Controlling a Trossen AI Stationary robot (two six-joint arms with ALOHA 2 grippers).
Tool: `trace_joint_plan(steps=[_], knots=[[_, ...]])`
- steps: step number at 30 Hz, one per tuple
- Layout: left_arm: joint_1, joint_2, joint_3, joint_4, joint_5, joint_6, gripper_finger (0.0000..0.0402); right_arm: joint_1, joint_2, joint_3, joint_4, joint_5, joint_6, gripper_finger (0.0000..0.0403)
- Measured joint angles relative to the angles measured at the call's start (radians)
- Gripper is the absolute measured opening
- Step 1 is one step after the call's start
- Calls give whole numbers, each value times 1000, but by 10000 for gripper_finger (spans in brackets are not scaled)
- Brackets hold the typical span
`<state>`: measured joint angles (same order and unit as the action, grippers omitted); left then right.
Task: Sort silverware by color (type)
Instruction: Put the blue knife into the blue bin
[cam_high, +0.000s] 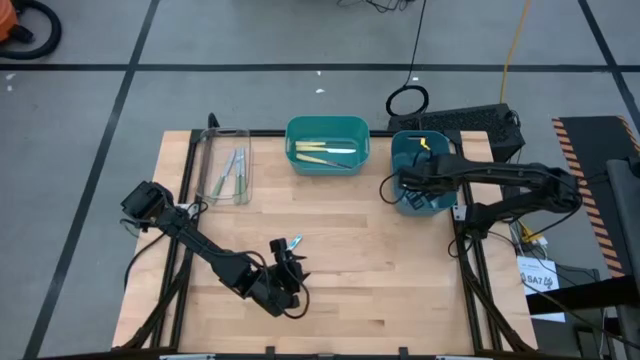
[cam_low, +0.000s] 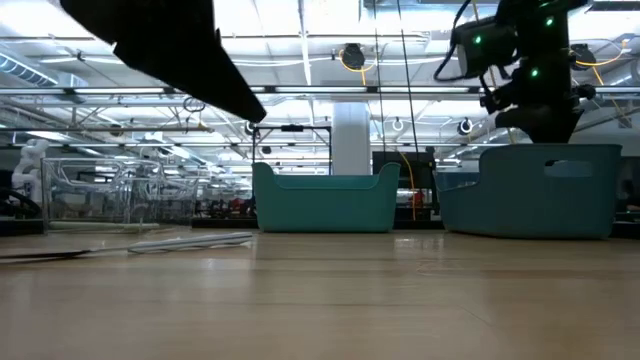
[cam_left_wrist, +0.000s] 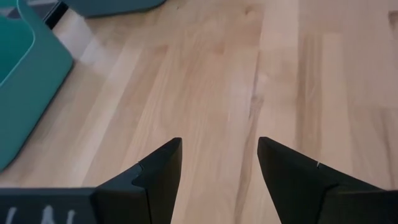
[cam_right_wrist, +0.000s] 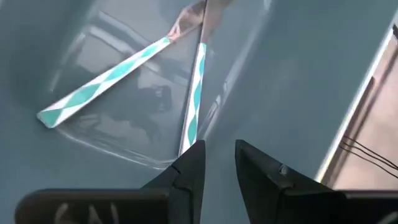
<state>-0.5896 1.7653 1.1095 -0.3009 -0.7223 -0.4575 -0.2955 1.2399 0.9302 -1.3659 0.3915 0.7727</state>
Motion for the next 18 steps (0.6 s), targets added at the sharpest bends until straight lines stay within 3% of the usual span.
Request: trace_joint_plan(steps=[7, 13, 18], knots=[[0, 0, 0, -112, 0, -114, 218, 99, -134, 60, 18, 25, 56, 84], [-1, 0, -10, -195, -1, -204, 218, 311, -221, 76, 178, 36, 96, 84], [-1, 0, -61, -198, 1, -265, 218, 500, -220, 76, 357, 134, 35, 84]])
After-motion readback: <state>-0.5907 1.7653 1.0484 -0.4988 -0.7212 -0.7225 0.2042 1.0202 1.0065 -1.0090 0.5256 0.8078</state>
